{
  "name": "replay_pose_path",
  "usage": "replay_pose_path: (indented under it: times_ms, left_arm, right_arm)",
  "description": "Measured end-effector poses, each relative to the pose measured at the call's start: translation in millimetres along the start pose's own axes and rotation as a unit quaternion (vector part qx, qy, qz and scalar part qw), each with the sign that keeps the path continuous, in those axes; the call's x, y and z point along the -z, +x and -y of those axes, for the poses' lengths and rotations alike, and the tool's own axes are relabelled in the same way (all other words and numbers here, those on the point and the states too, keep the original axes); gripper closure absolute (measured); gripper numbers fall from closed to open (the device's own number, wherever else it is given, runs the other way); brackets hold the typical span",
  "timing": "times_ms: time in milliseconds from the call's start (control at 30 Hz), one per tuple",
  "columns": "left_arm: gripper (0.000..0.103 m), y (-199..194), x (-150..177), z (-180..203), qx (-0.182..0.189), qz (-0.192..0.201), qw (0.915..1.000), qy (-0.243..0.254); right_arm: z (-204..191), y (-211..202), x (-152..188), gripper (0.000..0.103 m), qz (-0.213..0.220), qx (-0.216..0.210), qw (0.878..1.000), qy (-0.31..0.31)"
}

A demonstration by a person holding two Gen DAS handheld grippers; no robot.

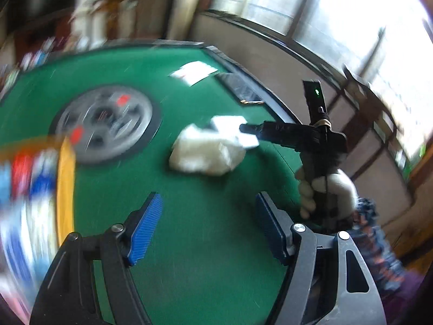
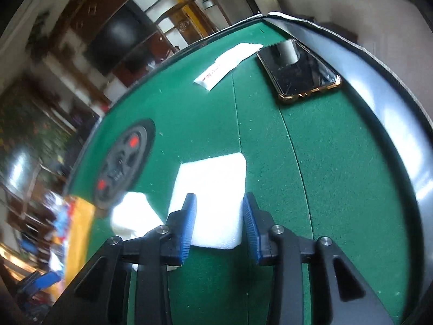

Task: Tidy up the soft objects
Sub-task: 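Grasp white foam sheet with right gripper while left gripper grasps crumpled white towel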

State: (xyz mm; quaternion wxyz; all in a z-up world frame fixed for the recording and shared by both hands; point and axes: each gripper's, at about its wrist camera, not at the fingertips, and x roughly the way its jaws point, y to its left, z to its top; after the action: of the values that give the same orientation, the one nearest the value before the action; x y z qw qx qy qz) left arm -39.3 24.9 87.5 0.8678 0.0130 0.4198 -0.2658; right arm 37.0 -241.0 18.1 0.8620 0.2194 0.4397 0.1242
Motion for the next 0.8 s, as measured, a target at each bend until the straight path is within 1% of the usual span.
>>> replay_pose_path:
  times_ms: [33,67,133,167,233,300,367,533,600,633,667,700,767,800]
  left_arm:
    - [0.033,8,-6,8,-0.005,0.001,0.9993,0.037]
    - [0.033,19,-14,17,-0.012,-0.002,0.9962,0.086]
    - [0.033,43,-23,29,-0.029,-0.021,0.9862,0.161]
    - [0.033,55,-26,32,-0.035,-0.035,0.9809,0.188]
    - [0.033,76,-35,31,-0.037,-0.054,0.9755,0.21]
    - [0.033,93,-43,26,-0.028,-0.068,0.9751,0.209]
    - [0.033,110,-48,20,-0.017,-0.079,0.9771,0.196]
    - [0.032,137,-57,7,0.009,-0.091,0.9854,0.144]
    - [0.027,147,-54,11,-0.006,-0.098,0.9846,0.145]
    - [0.025,152,-51,15,-0.021,-0.1,0.9829,0.153]
    - [0.02,153,-48,18,-0.035,-0.097,0.9816,0.161]
    - [0.017,152,-47,21,-0.048,-0.085,0.9815,0.165]
    - [0.017,153,-47,22,-0.061,-0.083,0.9819,0.159]
    - [0.022,153,-47,20,-0.063,-0.086,0.9829,0.15]
  right_arm:
    - [3,0,-2,0.069,0.0,-0.008,1.0,0.007]
    - [4,-2,-2,0.069,0.005,-0.005,1.0,0.007]
    - [5,-4,-3,0.068,0.012,0.012,1.0,0.004]
    - [6,-5,-4,0.068,0.014,0.016,1.0,0.005]
    - [10,-4,-6,0.068,0.015,0.013,1.0,0.016]
    - [17,-6,-7,0.067,0.017,0.008,0.999,0.031]
    - [25,-4,-12,0.064,0.02,0.0,0.998,0.053]
    - [40,-6,-12,0.063,0.024,-0.025,0.995,0.093]
    - [41,-7,-12,0.063,0.025,-0.026,0.995,0.096]
    - [42,-8,-12,0.063,0.025,-0.025,0.995,0.094]
    - [41,-8,-12,0.062,0.025,-0.023,0.995,0.092]
    - [40,-8,-12,0.061,0.025,-0.022,0.995,0.09]
    - [40,-9,-11,0.06,0.025,-0.021,0.996,0.087]
    - [39,-10,-11,0.06,0.026,-0.021,0.996,0.087]
